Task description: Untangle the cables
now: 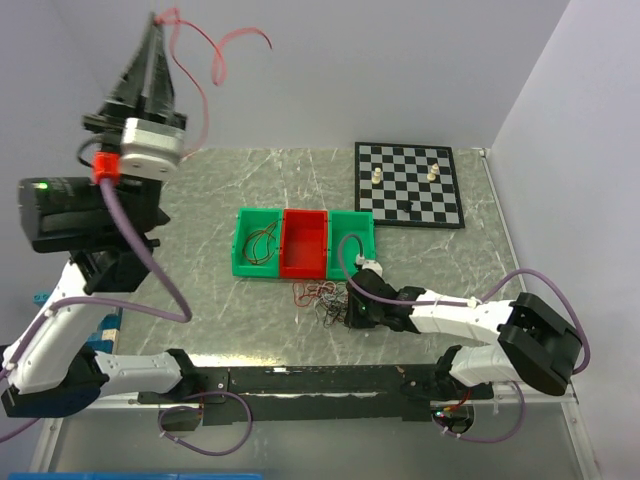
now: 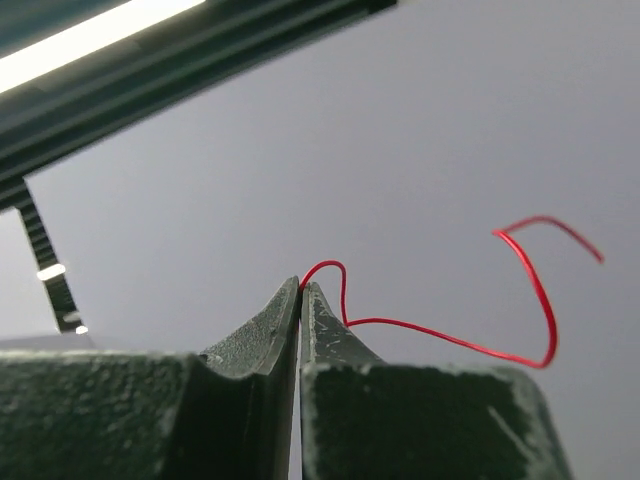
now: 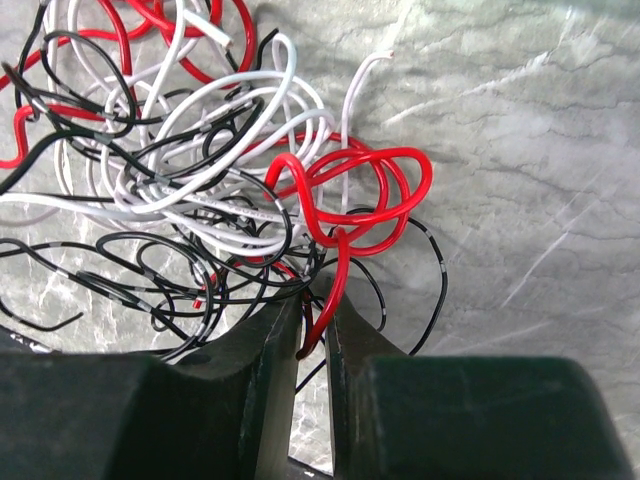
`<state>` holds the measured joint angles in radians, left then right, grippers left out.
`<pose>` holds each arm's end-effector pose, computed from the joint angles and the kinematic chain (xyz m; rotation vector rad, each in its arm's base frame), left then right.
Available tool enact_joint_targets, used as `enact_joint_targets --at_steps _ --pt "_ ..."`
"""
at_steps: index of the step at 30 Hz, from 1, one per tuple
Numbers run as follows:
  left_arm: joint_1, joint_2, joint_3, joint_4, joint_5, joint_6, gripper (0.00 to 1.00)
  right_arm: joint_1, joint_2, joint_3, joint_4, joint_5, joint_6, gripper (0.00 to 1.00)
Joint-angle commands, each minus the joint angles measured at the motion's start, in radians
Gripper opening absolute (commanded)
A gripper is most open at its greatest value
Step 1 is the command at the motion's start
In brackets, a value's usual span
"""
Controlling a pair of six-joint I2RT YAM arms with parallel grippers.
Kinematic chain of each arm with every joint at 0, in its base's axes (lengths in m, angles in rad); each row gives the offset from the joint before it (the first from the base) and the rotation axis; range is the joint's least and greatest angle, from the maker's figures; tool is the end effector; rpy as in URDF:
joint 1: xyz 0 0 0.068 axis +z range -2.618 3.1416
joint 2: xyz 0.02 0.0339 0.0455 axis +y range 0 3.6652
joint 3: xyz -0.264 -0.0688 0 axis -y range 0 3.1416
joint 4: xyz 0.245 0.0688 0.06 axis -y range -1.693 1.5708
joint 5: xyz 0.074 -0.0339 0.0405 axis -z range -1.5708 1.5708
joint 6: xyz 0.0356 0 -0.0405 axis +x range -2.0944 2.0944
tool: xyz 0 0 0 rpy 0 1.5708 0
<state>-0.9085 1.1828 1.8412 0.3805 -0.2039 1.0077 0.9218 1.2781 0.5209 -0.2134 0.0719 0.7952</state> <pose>0.0871 -0.1000 0.6491 0.3194 0.4681 0.1508 0.1380 0.1777 0.1512 -0.1378 2.6383 0.5566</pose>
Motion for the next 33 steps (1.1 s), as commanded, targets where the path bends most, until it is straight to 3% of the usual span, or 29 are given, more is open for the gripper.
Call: enact_joint_targets --at_steps 1,4,7,13,26,33 --pt "0.002 -0.038 -0.106 -0.011 -0.086 -0.061 0.08 0.022 -0.011 -0.032 -0.044 0.008 0.004 0.22" --pt "0.002 -0.052 -0.146 -0.135 -0.129 -0.182 0.05 0.022 -0.011 -0.027 -0.043 0.008 -0.001 0.22" --pt "0.002 -0.101 -0.333 -0.051 -0.166 -0.166 0.05 0.023 -0.010 -0.022 -0.044 0.012 -0.002 0.22" --pt "0.036 -0.135 -0.483 -0.058 -0.184 -0.202 0.04 0.023 -0.026 -0.033 -0.041 0.019 0.007 0.22" --pt "0.114 -0.034 -0.379 -0.031 -0.212 -0.279 0.02 0.023 -0.036 -0.047 -0.024 0.017 0.016 0.21" --pt "0.213 -0.048 -0.471 -0.040 -0.200 -0.336 0.01 0.025 -0.042 -0.056 -0.021 0.017 0.019 0.21"
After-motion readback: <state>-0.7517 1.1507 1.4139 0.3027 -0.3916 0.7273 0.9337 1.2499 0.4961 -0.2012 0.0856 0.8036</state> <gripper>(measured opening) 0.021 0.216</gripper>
